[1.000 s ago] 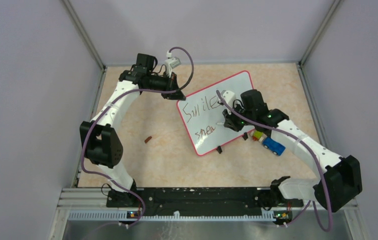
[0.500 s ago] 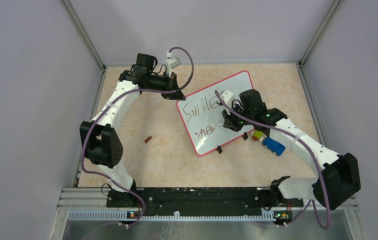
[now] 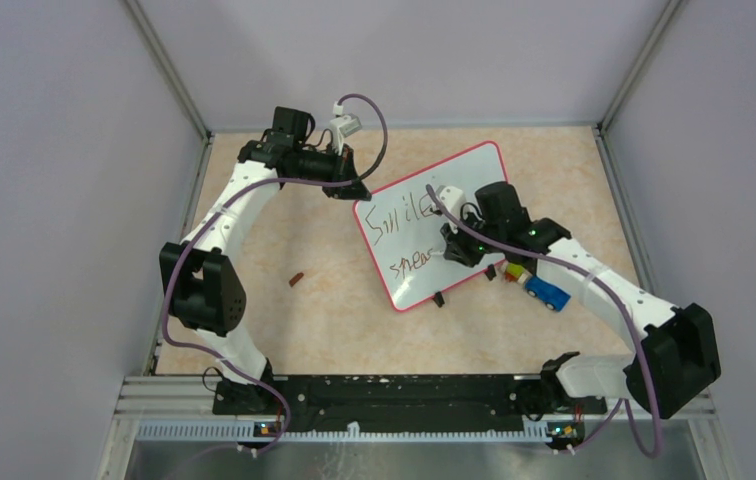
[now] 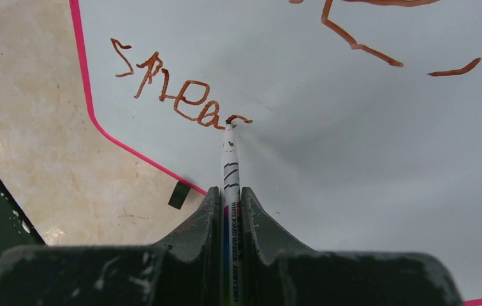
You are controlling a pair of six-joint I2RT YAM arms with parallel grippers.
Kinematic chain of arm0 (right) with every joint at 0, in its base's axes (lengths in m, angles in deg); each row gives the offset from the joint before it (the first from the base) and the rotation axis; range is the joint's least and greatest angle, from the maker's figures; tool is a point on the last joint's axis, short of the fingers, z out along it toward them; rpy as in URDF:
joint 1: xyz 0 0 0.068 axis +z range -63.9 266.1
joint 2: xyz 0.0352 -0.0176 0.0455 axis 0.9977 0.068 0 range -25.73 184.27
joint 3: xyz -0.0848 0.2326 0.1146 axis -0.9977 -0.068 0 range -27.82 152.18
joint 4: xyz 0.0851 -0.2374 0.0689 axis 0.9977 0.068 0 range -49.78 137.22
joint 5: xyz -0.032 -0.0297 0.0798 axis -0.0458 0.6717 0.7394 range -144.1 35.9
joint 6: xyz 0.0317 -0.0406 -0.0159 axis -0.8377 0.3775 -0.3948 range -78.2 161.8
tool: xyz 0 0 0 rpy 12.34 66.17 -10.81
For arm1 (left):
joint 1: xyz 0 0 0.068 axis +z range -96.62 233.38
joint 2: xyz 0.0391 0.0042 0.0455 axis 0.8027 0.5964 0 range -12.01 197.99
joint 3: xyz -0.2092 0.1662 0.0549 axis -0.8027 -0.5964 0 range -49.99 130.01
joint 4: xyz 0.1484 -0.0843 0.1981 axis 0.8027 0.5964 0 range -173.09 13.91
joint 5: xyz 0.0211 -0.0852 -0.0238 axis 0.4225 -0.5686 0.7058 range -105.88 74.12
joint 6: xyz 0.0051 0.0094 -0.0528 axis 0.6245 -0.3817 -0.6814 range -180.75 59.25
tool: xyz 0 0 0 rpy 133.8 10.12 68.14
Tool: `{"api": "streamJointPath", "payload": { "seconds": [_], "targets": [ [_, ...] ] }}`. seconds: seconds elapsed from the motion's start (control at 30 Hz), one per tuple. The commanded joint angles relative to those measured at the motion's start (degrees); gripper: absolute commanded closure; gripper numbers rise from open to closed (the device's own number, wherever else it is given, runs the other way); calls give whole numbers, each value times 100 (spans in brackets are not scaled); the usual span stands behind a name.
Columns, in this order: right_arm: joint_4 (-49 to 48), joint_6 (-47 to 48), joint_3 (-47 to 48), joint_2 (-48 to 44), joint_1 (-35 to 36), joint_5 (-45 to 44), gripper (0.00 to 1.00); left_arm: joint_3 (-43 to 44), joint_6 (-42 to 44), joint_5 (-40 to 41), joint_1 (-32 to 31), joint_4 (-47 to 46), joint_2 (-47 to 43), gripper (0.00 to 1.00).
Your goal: Write a sentence on the whiteboard
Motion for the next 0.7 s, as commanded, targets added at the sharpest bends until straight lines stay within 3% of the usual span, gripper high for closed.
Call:
{"api": "streamJointPath", "payload": {
  "seconds": [0.0, 0.67],
  "targets": [
    [-247, 91, -233, -23, 40, -151, 100, -159, 76, 22, -141, 348, 88, 100],
    [-244, 68, 554, 2, -320, -282, 100, -115, 43, 37, -141, 355, 93, 100]
  ]
}}
